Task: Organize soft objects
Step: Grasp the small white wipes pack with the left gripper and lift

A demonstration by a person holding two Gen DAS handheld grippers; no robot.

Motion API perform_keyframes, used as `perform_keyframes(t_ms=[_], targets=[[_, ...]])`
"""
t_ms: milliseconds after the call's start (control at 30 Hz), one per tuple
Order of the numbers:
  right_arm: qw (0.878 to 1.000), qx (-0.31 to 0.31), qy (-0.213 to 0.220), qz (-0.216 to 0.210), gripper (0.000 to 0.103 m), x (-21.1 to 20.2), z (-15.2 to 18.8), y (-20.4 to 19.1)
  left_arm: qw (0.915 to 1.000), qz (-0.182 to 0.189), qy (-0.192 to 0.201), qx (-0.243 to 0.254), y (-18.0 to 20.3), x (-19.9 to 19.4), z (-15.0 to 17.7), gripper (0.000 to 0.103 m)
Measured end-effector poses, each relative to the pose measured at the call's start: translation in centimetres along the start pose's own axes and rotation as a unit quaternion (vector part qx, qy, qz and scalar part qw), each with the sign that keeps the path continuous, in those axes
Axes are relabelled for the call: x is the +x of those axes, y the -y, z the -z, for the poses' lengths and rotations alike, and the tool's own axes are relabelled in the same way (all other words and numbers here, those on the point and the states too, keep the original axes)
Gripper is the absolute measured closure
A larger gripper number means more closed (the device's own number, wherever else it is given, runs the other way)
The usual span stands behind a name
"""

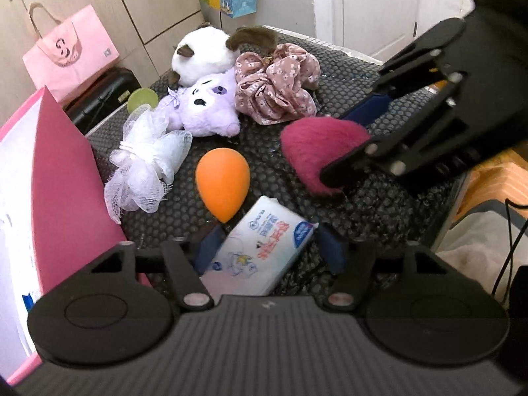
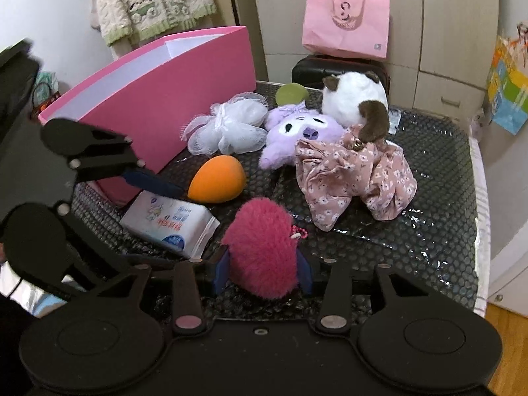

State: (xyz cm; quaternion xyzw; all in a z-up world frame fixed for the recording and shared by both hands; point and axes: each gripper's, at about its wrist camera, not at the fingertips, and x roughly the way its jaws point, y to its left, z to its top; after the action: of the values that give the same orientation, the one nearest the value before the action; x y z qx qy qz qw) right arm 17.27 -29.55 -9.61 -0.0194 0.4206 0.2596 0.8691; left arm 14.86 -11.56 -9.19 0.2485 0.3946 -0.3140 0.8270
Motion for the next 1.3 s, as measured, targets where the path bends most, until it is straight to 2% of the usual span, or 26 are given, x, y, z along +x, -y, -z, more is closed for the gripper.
perform_keyframes(t_ms=[100, 333, 667, 967, 1300], targets=[[1.0, 0.009, 0.005, -0.014, 0.052, 0.7, 0.0, 0.4, 0.9999, 0.003, 0.013, 0.009, 0.2, -0.4, 0.2, 0.05], [1.0, -0.005, 0.02, -0.006, 0.059, -0.2, 0.7, 0.0, 0.9995, 0.007, 0.03, -0.003, 0.1, -0.9, 0.8, 0.052], [0.999, 0.021, 0.022, 0.009, 0.059, -2.1, 1.5, 0.3, 0.9981, 0.007, 0.061, 0.0, 0.5, -2.3, 0.9, 0.054], [1.0, 0.026, 0.003, 0.01, 0.059, -2.8, 1.7, -0.6, 0.9962, 0.027, 0.073, -0.04, -0.6, -3.7, 0.8, 0.055], [1.0, 0.015, 0.001, 0.006, 0.059, -3.7, 1.6, -2.4, 0.9913, 0.051, 0.082, -0.089, -2.1, -4.7, 1.3, 0.059]])
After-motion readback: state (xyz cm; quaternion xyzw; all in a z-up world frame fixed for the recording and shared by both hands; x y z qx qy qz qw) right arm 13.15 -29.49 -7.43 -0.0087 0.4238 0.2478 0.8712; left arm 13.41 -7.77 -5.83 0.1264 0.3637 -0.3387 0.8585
